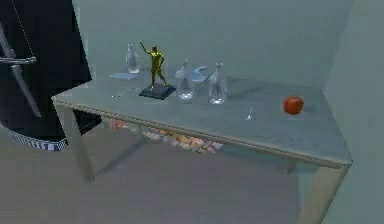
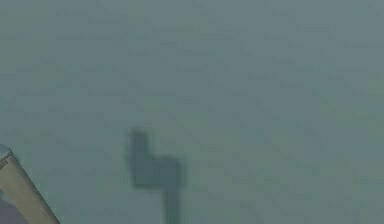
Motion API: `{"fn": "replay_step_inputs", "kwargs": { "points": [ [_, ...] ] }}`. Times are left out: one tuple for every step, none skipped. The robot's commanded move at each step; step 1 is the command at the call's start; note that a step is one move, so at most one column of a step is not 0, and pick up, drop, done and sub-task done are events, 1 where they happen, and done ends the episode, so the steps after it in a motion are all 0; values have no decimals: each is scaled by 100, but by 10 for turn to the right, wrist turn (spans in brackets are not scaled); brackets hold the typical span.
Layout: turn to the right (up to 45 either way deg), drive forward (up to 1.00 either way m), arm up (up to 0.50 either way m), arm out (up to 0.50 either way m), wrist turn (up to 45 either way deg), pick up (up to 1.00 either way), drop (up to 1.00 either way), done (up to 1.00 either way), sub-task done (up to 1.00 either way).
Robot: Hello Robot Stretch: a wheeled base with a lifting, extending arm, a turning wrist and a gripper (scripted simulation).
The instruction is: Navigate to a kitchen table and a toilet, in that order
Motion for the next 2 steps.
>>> {"fn": "replay_step_inputs", "kwargs": {
  "points": [
    [-450,0,0,0,0,0,0,0,0],
    [-450,0,0,0,0,0,0,0,0]
  ]
}}
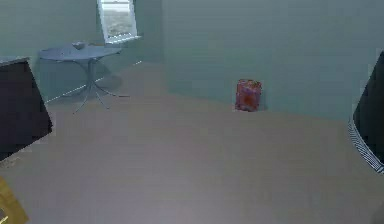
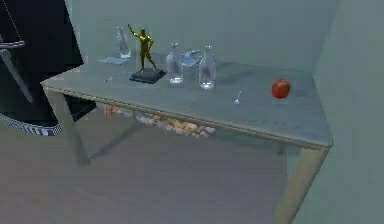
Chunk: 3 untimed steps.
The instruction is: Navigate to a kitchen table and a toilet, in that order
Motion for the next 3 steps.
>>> {"fn": "replay_step_inputs", "kwargs": {
  "points": [
    [-450,0,0,0,0,0,0,0,0],
    [-330,0,0,0,0,0,0,0,0],
    [0,90,0,0,0,0,0,0,0]
  ]
}}
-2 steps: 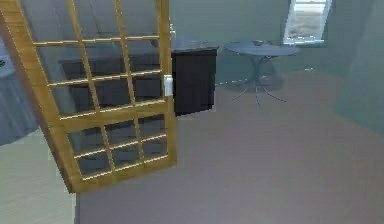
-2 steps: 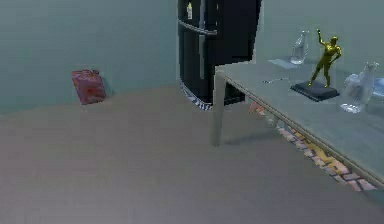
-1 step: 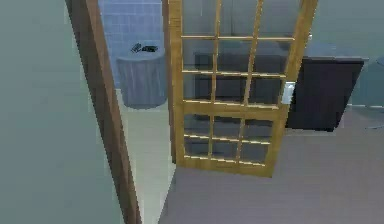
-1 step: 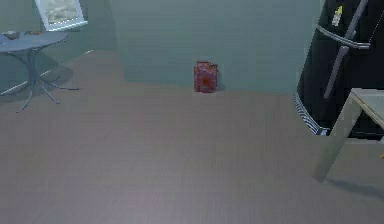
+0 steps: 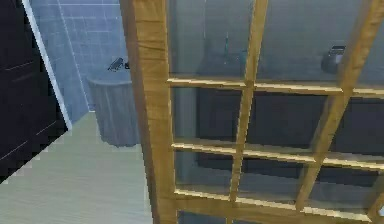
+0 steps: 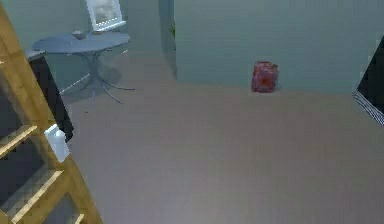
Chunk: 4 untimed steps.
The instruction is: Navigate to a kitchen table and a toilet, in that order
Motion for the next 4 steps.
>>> {"fn": "replay_step_inputs", "kwargs": {
  "points": [
    [-450,0,0,0,0,0,0,0,0],
    [-330,0,0,0,0,0,0,0,0],
    [0,45,0,0,0,0,0,0,0],
    [-450,0,0,0,0,0,0,0,0]
  ]
}}
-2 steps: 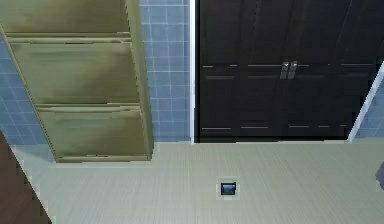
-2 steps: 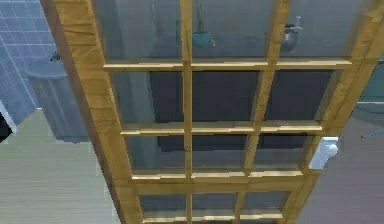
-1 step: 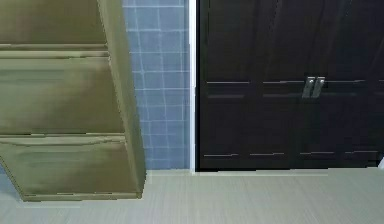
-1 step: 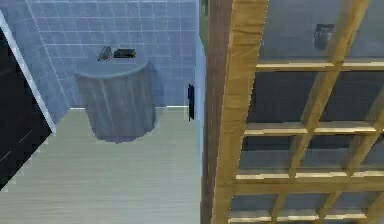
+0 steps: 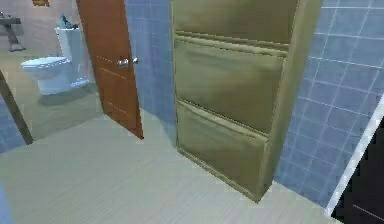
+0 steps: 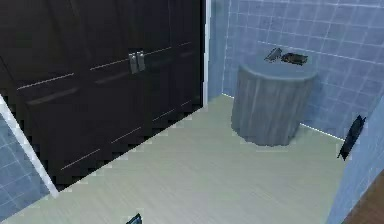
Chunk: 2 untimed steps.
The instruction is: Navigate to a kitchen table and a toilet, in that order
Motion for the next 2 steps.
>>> {"fn": "replay_step_inputs", "kwargs": {
  "points": [
    [-360,0,0,0,0,0,0,0,0],
    [0,100,0,0,0,0,0,0,0]
  ]
}}
